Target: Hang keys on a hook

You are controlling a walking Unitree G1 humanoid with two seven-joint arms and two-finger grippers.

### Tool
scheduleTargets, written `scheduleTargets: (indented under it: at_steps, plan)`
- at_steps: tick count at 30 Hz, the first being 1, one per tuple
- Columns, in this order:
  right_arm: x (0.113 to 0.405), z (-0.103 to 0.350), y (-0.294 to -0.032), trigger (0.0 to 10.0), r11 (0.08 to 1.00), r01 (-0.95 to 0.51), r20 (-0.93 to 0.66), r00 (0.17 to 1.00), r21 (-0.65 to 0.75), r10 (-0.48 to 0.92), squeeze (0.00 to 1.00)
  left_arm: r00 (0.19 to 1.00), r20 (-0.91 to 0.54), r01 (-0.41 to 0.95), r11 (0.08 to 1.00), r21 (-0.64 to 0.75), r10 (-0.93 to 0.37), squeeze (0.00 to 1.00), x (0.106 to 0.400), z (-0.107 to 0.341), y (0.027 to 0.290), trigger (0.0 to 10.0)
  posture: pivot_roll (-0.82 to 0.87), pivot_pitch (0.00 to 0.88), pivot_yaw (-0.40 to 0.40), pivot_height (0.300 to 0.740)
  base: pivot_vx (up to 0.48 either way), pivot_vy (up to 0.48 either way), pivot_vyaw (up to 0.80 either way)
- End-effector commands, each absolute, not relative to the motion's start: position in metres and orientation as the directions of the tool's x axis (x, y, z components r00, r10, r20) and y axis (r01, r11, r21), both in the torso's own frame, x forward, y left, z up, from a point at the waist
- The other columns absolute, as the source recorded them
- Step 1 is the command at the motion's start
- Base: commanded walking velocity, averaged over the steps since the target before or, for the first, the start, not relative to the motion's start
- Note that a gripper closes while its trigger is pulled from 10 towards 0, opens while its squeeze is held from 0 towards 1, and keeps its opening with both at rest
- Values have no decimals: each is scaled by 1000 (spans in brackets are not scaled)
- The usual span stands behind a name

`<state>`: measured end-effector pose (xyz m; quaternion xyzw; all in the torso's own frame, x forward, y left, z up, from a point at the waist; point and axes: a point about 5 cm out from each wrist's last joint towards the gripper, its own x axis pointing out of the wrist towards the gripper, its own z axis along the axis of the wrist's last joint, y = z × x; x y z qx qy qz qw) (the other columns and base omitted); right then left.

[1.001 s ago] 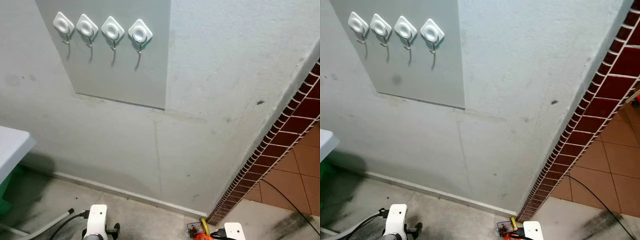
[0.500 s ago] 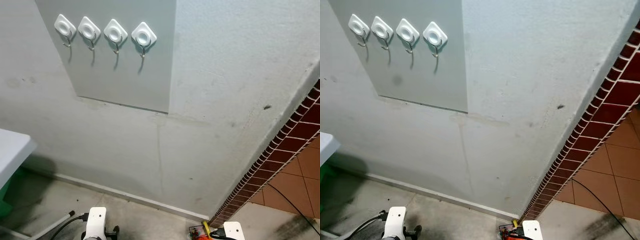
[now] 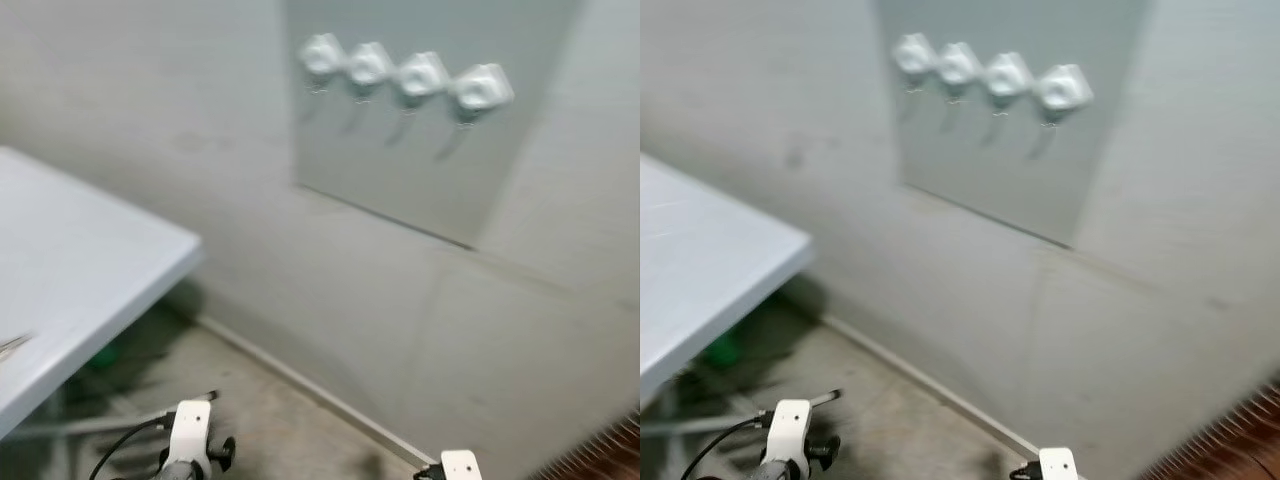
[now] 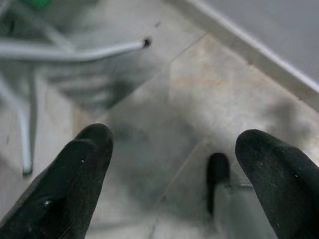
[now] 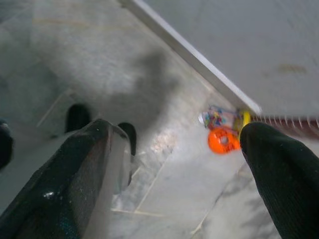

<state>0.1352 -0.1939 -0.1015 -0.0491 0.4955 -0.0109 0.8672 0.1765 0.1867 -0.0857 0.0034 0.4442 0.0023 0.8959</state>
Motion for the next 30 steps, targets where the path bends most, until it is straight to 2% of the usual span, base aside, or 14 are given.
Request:
scheduleTargets:
  at_steps: [1, 30]
  plan:
    - [134, -102, -192, 10000, 995, -34, -861, 505, -94, -64, 0, 606, -796, 10, 1000, 17, 8, 0, 179, -85, 186, 10000, -76, 0, 40, 732, 0, 0, 800]
    - [124, -105, -196, 10000, 990, -91, -875, 481, -111, -54, 0, 598, -802, 51, 998, 22, -13, 0, 170, -88, 185, 10000, -67, 0, 31, 732, 0, 0, 800]
